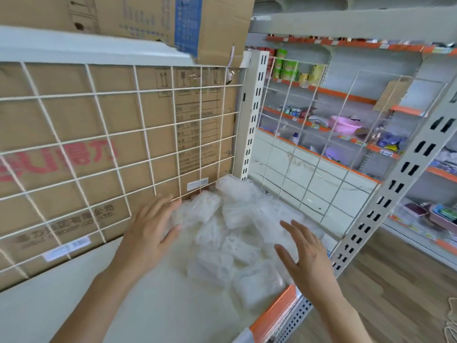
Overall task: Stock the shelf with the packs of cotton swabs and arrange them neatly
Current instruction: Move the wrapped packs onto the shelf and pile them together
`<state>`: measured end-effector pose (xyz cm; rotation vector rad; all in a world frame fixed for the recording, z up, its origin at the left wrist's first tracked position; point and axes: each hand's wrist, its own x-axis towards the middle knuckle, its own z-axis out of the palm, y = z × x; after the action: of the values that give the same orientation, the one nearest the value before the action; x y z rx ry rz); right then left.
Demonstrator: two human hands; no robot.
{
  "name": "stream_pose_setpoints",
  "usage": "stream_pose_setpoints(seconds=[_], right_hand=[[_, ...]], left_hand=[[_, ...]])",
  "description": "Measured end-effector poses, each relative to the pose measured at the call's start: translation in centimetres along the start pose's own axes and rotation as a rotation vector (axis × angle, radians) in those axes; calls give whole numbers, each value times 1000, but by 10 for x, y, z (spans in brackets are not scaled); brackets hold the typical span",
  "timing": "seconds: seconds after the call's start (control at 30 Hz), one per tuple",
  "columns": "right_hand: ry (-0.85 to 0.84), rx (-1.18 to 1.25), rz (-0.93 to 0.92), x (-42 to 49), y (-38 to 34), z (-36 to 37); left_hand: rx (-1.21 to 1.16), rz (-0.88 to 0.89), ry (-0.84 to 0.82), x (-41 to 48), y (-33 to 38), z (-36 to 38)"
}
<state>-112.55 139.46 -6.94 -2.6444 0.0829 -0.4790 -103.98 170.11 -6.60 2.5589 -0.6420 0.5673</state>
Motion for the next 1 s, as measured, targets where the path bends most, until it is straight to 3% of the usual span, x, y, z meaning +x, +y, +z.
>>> stream_pose_setpoints(seconds=[0.43,0.6,1.0], right_hand=[[52,104,-97,-96,-131,26],[-9,142,-153,-138,-185,50],[-188,294,-549,-157,-319,97]], left_hand=[[176,-195,16,-201,-69,-158],[237,-259,36,-276,-94,-211],[440,-685,200,-432,-86,-307]])
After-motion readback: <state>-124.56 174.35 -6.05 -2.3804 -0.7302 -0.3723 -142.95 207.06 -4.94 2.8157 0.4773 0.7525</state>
